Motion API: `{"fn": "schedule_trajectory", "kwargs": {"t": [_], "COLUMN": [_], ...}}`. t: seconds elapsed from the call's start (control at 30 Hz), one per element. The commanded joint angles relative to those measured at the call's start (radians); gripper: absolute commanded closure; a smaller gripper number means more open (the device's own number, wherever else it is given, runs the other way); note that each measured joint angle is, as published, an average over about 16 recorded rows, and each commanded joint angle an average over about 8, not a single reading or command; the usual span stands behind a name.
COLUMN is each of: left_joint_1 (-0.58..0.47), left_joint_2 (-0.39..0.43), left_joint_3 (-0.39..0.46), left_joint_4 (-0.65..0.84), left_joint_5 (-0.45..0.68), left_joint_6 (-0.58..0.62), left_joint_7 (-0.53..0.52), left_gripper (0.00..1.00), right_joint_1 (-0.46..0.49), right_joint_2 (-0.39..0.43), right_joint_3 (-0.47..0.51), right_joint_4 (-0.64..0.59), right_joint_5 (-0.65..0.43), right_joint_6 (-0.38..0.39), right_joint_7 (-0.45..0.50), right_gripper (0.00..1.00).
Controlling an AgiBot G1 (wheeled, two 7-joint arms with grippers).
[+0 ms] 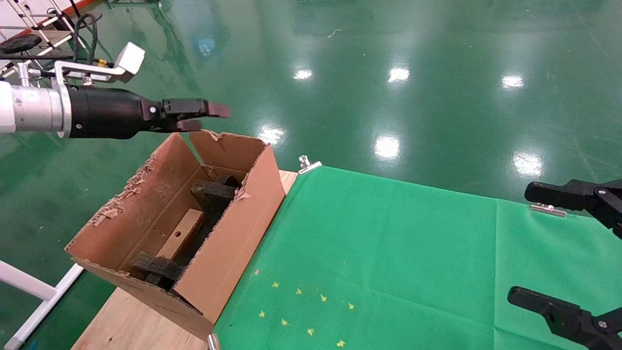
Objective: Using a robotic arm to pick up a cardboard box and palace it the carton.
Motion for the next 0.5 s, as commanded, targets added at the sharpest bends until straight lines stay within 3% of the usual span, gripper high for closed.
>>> {"fn": "schedule_trajectory", "kwargs": {"t": [0.03,0.5], "left_joint_1": [0.008,0.054], "left_joint_2": [-0.015,-0.020], "left_joint_3": [-0.024,-0.054], "left_joint_4": [-0.027,-0.078], "left_joint_5": [-0.050,-0.100], "left_joint_6": [0.056,0.076], "left_joint_7": [-0.033,0.000], "left_gripper": [0.00,0.00], "right_joint_1": [0.000,0.000], "right_joint_2": [0.000,0.000], "right_joint_3": [0.000,0.000], "right_joint_4": [0.000,0.000], "right_joint_5": [0.000,0.000], "right_joint_6": [0.000,0.000], "right_joint_7": [0.000,0.000], "right_gripper": [0.00,0.00]}}
